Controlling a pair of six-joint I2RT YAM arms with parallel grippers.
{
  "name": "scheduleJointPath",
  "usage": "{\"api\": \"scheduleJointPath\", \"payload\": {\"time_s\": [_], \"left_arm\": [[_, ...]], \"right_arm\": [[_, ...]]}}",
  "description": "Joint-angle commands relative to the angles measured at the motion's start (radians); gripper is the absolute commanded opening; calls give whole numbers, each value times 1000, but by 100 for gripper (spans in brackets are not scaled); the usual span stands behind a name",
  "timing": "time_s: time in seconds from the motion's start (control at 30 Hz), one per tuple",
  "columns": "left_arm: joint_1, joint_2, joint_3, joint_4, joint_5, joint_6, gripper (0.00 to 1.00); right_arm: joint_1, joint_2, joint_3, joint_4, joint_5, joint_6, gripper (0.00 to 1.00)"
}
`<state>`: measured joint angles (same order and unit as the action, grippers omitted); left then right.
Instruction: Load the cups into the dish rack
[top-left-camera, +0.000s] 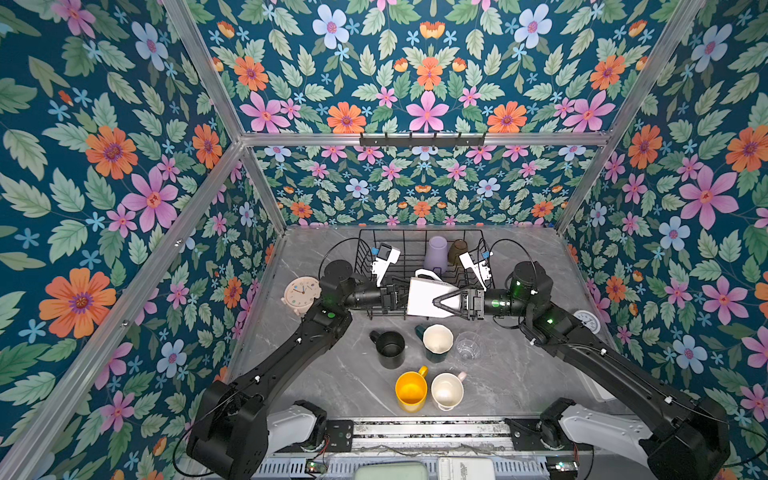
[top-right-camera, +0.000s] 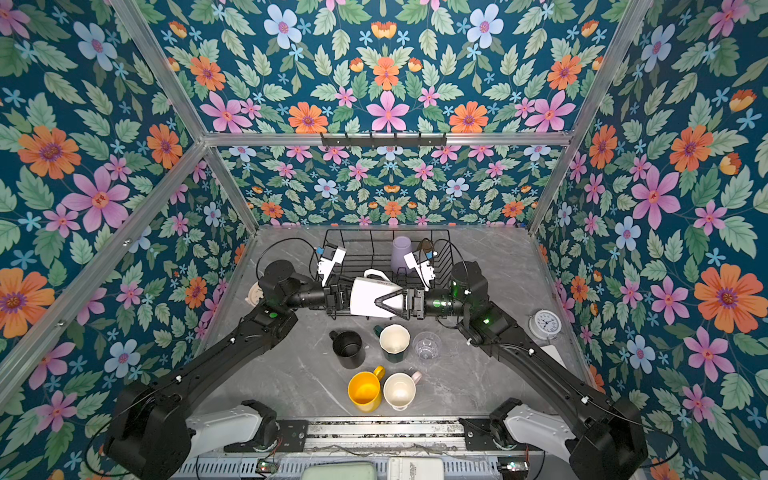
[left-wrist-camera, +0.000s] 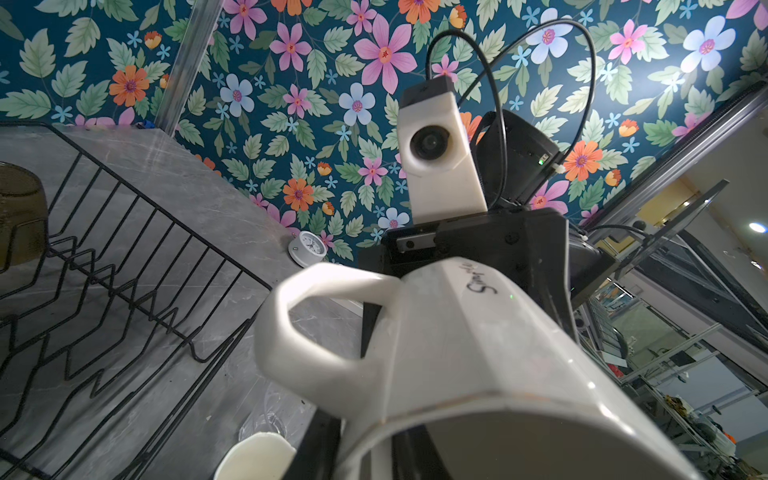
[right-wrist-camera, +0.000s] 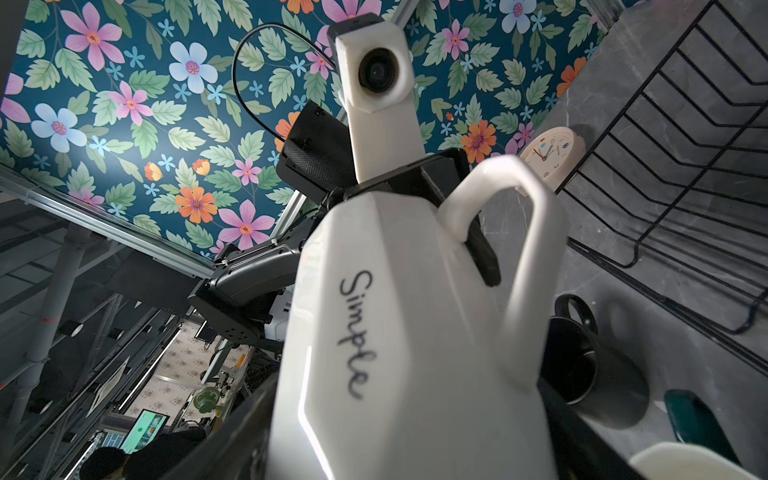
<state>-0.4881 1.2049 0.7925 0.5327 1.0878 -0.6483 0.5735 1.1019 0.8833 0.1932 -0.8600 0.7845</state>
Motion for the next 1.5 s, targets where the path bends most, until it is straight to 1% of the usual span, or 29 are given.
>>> {"api": "scheduleJointPath", "payload": {"time_s": [0.0, 0.17, 0.27, 0.43, 0.57, 0.67, 0.8, 0.93, 1.13, 1.33, 1.47], "left_arm": [[-2, -11, 13, 2, 6, 37, 32], [-2, -19, 17, -19, -2, 51, 42], [-2, -21, 16, -23, -5, 53, 43], [-2, -24, 16, -22, -6, 54, 34], [-2, -28, 16, -18, -8, 51, 17], [-2, -34, 11, 17, -1, 28, 11], [-1, -41, 2, 89, 11, -21, 0], [-1, -48, -3, 136, 18, -52, 0], [-1, -54, -7, 142, 20, -61, 0], [-1, -53, -15, 212, 26, -110, 0], [-1, -55, -16, 223, 24, -119, 0]], "right_arm": [[-2, -7, 9, 5, 50, -13, 0], [-1, -14, 10, 0, 56, -14, 0], [-1, -18, 11, -1, 64, -14, 0], [-1, -7, 13, -1, 63, -12, 0], [-2, 2, 10, 8, 61, -7, 0], [-2, 12, 9, 22, 52, 3, 0], [-1, 35, 8, 51, 38, 19, 0], [0, 51, 7, 70, 32, 28, 0], [3, 66, 7, 103, 24, 49, 0], [9, 77, 4, 121, 18, 57, 0], [8, 76, -1, 133, 18, 64, 0]]}}
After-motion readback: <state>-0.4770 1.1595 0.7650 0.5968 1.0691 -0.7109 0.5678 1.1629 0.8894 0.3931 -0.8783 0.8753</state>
